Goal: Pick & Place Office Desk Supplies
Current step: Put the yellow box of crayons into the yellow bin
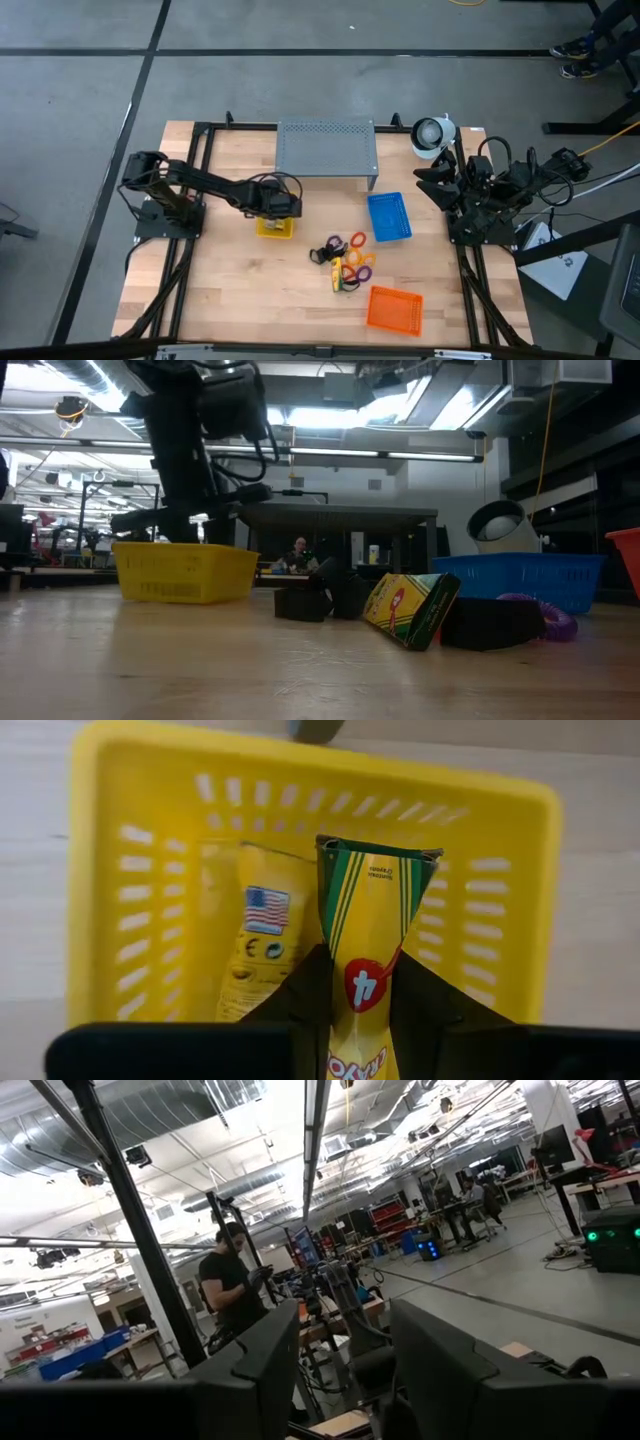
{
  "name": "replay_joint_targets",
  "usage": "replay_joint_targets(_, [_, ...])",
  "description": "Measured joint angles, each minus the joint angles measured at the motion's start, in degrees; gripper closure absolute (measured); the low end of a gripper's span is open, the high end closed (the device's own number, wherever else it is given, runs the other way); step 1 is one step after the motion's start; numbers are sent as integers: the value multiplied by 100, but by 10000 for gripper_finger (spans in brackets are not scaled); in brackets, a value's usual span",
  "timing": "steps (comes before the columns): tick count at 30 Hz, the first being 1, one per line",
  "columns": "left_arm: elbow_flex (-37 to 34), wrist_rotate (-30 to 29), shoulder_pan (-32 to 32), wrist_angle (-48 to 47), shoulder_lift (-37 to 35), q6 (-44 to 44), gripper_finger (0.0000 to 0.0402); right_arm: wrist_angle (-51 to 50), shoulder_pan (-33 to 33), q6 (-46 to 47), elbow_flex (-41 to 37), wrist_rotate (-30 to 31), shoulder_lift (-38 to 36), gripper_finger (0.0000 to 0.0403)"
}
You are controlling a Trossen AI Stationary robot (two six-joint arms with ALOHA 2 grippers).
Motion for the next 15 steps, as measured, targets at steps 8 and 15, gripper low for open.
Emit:
replay_joint_targets(8, [6, 151, 82, 446, -2, 147, 262, 4, -2, 12, 0, 0, 0, 243])
replay_joint_targets(15, [7, 422, 82, 432, -39, 98, 188, 0, -2, -5, 0, 0, 0, 243])
